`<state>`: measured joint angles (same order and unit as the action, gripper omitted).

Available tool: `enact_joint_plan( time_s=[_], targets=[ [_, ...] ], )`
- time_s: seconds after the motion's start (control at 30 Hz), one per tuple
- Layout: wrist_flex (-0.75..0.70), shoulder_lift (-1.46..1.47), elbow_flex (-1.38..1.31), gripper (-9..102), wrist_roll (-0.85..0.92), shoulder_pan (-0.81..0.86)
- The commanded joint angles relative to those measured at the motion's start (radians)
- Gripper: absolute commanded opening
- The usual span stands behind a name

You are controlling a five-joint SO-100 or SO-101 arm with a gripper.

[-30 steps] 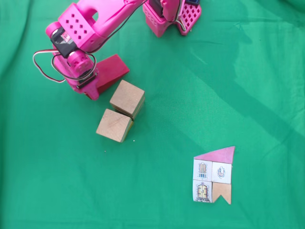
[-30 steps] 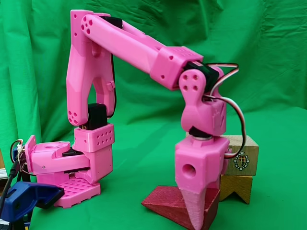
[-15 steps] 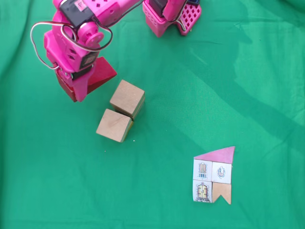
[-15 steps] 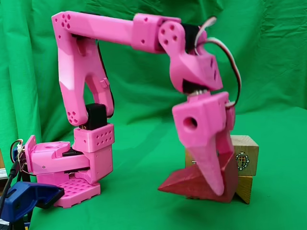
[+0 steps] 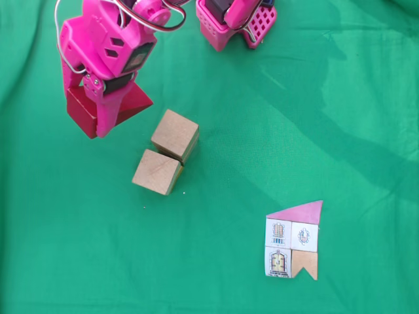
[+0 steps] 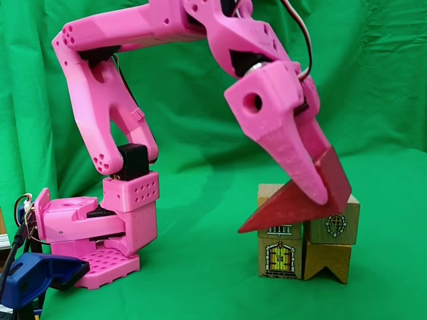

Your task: Grasp some building blocks and build the house on the picture.

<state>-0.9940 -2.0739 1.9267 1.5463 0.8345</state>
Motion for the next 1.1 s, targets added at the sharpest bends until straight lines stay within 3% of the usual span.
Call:
enact_joint_plan(
  time_s=[0.0,0.67,1.07],
  targets=[
    [-0.003,-0.091,-0.023,22,-0.008,-0.046],
    [-0.003,-0.123,-0.023,22,-0.009,-0.318],
    [-0.006,-0.043,-0.006,22,-0.011,-0.364]
  ],
)
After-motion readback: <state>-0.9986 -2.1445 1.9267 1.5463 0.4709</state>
